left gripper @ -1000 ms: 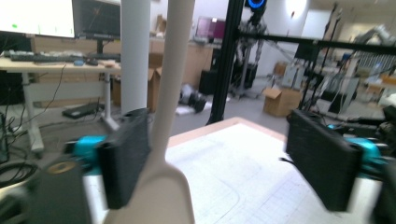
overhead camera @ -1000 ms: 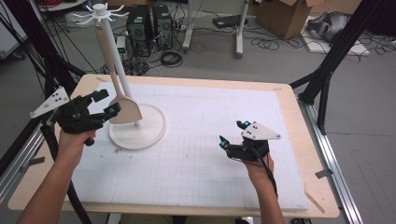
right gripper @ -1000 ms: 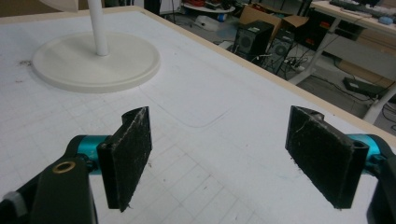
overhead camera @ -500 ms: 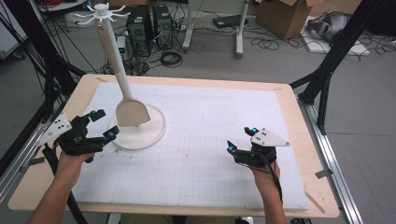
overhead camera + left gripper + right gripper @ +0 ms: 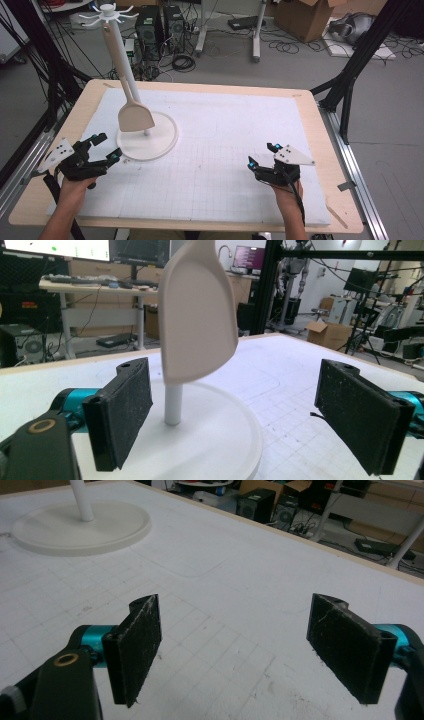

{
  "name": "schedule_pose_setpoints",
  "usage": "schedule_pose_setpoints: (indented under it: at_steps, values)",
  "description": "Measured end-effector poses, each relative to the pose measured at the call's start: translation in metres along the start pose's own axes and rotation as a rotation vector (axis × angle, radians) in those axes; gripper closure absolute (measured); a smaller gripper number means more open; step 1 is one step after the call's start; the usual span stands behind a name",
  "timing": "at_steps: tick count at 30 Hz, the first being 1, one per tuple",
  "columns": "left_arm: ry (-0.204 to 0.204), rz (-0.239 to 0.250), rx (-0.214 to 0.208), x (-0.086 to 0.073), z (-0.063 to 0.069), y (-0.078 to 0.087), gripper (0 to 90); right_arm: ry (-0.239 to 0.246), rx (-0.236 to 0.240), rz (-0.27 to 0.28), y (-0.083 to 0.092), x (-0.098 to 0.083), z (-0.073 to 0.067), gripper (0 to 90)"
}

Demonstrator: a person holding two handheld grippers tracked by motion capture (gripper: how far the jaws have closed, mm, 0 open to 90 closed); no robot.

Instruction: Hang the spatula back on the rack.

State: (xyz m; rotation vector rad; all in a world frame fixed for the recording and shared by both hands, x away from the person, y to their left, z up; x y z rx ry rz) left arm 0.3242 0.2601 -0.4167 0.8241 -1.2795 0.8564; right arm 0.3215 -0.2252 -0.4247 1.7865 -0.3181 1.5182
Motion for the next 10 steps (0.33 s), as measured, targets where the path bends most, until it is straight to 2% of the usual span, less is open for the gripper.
schedule_pose_setpoints:
  at_steps: [10]
  values:
    - [-0.016,-0.042,0.016,-0.020,0.002,0.003,16.2,-0.034,0.003,-0.015,-0.001,-0.022,-0.001,20.9]
Point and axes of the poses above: each handheld gripper's, and its own axes: y roughly backward along the jaws, x roughly out of its top, z roughly to its right, the point moved 6 cm from there along -y, roughly forward along the jaws, and after that the axes turned 14 degrees about x, right-handed, at the moved point
